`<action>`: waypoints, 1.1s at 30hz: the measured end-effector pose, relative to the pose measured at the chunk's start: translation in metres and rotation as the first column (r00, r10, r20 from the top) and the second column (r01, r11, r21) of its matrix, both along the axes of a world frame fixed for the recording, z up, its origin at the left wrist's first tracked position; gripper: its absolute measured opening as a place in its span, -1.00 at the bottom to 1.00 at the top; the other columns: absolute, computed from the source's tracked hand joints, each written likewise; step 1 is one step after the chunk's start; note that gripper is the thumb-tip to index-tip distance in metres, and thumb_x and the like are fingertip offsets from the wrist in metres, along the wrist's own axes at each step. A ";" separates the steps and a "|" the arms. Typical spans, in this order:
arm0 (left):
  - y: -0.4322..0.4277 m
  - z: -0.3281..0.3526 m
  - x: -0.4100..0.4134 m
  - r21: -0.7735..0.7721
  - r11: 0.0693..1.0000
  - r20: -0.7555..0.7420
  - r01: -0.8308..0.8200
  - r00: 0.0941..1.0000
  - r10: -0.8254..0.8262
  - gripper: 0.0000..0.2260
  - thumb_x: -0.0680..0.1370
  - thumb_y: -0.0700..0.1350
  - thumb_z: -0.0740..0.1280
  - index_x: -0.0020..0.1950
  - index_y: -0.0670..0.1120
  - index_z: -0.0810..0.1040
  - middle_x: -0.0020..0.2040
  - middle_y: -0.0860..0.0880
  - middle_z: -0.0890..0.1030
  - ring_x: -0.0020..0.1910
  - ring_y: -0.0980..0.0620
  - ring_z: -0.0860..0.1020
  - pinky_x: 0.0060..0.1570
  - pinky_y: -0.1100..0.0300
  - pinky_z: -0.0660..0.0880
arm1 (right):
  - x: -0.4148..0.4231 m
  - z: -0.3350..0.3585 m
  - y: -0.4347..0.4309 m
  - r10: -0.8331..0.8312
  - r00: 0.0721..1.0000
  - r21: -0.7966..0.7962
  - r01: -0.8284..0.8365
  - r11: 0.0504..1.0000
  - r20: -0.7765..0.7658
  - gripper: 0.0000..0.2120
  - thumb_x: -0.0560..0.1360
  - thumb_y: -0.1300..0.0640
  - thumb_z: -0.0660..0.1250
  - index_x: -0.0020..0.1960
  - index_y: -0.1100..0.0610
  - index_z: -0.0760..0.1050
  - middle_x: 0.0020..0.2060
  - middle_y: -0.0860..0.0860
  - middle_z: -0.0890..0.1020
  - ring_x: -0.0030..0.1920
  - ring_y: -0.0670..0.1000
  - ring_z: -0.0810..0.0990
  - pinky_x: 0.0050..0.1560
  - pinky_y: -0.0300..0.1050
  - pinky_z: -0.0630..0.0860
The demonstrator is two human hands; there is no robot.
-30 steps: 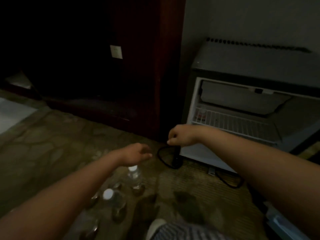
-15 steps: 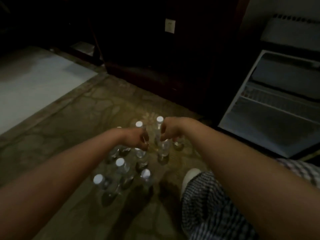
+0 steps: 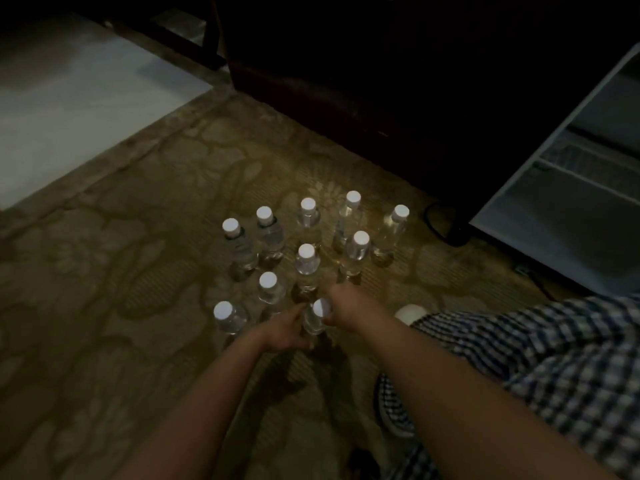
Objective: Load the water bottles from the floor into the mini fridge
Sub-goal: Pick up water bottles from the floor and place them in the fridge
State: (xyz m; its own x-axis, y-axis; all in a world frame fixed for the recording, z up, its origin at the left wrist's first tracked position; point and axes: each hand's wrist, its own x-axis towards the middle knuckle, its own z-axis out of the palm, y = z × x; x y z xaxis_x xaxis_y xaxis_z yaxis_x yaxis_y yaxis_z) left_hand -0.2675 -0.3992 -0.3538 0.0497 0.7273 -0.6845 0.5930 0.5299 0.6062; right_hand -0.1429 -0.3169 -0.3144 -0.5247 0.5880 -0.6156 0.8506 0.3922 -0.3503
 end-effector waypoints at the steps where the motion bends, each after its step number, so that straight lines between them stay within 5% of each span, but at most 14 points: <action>1: -0.004 -0.006 0.001 0.003 0.999 0.028 -0.043 0.999 0.043 -0.27 0.44 -0.19 0.43 0.51 -0.05 0.12 0.46 -0.06 0.29 0.45 -0.05 0.27 0.35 0.16 0.26 | -0.001 -0.005 -0.001 -0.004 1.000 -0.004 0.004 1.000 0.001 -0.68 0.47 0.11 0.34 0.20 0.15 0.48 0.14 0.12 0.56 0.12 0.11 0.55 0.14 -0.01 0.50; 4: -0.009 -0.021 0.002 0.006 0.987 0.135 -0.159 0.978 0.156 -0.25 0.43 -0.26 0.43 0.51 -0.07 0.11 0.45 -0.05 0.29 0.45 -0.02 0.26 0.35 0.22 0.25 | -0.007 -0.018 -0.007 0.024 0.999 0.000 -0.024 1.000 0.023 -0.71 0.50 0.10 0.30 0.19 0.15 0.47 0.15 0.13 0.54 0.14 0.12 0.53 0.08 -0.03 0.44; 9: -0.013 -0.035 0.000 -0.003 0.973 0.207 -0.230 0.952 0.225 -0.20 0.40 -0.15 0.47 0.52 0.00 0.09 0.45 0.00 0.30 0.44 -0.01 0.28 0.44 -0.02 0.25 | -0.016 -0.022 -0.004 0.080 0.996 0.058 -0.082 0.995 0.038 -0.74 0.52 0.15 0.25 0.19 0.17 0.44 0.17 0.16 0.54 0.17 0.15 0.52 0.14 0.02 0.48; 17: -0.011 -0.023 0.014 0.118 0.953 0.270 -0.280 0.932 0.241 -0.30 0.40 -0.18 0.47 0.45 -0.03 0.21 0.29 0.04 0.41 0.30 0.09 0.38 0.26 0.20 0.36 | 0.000 0.028 0.018 0.091 0.995 0.088 -0.087 0.992 -0.046 -0.68 0.53 0.10 0.26 0.27 0.12 0.41 0.22 0.11 0.51 0.19 0.10 0.49 0.08 -0.05 0.42; 23: 0.009 0.013 0.023 0.282 0.917 0.328 -0.282 0.927 0.184 -0.34 0.38 -0.12 0.49 0.41 0.03 0.28 0.27 0.06 0.50 0.26 0.10 0.47 0.20 0.18 0.45 | 0.008 0.097 0.037 0.163 0.981 0.159 -0.145 0.976 -0.103 -0.71 0.54 0.02 0.23 0.20 0.12 0.44 0.11 0.10 0.53 0.05 0.06 0.48 -0.07 -0.10 0.33; 29: 0.051 0.081 0.047 0.469 0.843 0.300 -0.263 0.945 0.128 -0.55 0.33 -0.04 0.53 0.19 0.01 0.50 0.00 0.09 0.64 -0.01 0.24 0.59 -0.05 0.33 0.54 | 0.044 0.166 0.046 0.121 0.967 0.328 -0.042 0.944 -0.225 -0.80 0.52 -0.03 0.26 -0.01 0.10 0.45 -0.17 -0.01 0.47 -0.14 0.02 0.46 -0.33 -0.17 0.28; 33: 0.079 0.121 0.065 0.581 0.783 0.291 -0.222 0.955 0.055 -0.63 0.32 -0.05 0.53 0.08 -0.03 0.58 -0.03 0.02 0.66 -0.01 0.11 0.62 0.01 0.13 0.59 | 0.074 0.200 0.051 0.027 0.910 0.384 0.148 0.912 -0.414 -0.73 0.46 -0.09 0.35 -0.06 0.12 0.50 -0.20 -0.02 0.56 -0.19 -0.01 0.54 -0.24 -0.12 0.45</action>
State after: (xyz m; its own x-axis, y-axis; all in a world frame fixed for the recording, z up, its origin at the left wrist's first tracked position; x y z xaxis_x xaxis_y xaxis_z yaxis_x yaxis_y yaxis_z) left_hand -0.2023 -0.3206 -0.2330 0.0198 0.9964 -0.0827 0.3304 0.0716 0.9411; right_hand -0.0689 -0.2657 -0.1147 -0.6290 0.7747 -0.0653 0.6962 0.5239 -0.4907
